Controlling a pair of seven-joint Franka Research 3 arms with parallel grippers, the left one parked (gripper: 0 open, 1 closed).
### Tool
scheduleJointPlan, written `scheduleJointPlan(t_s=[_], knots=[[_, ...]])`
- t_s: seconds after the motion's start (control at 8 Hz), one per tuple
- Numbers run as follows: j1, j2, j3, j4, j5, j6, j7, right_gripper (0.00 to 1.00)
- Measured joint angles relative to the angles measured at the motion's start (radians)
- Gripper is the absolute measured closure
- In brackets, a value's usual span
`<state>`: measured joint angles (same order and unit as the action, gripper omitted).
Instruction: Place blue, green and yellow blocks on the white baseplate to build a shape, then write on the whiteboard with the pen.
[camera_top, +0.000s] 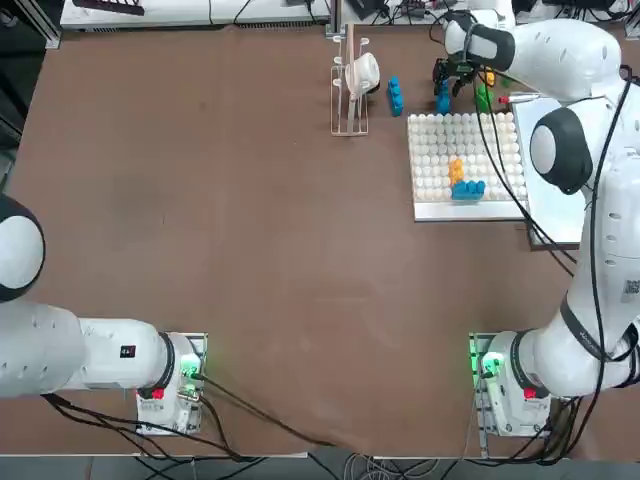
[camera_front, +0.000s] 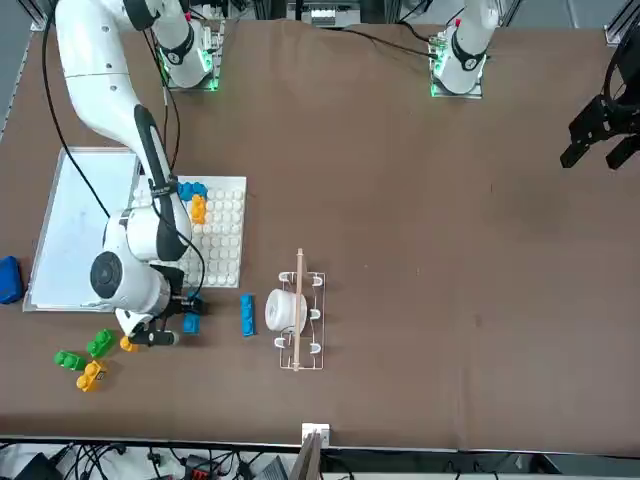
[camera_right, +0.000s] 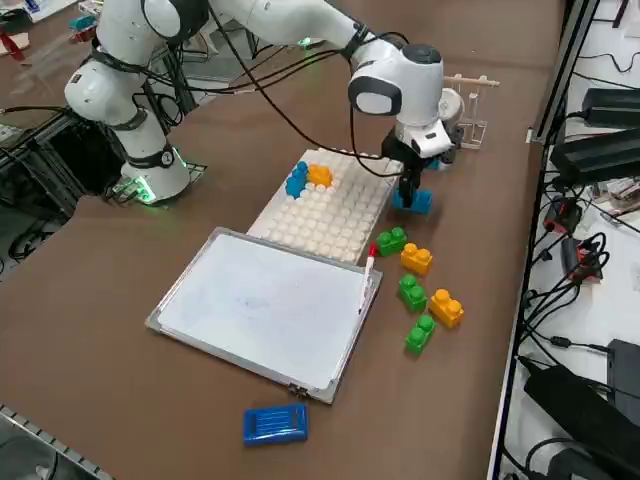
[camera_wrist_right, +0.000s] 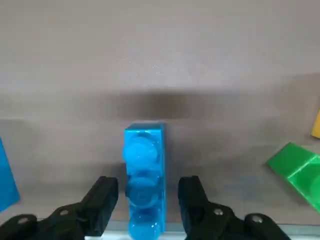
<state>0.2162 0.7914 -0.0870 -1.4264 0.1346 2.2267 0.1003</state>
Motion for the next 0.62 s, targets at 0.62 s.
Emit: scheduleJointPlan(t_s=[0.62], knots=[[0.001,0.005,0.000,0.000,0.000,0.000,-0.001,0.33]])
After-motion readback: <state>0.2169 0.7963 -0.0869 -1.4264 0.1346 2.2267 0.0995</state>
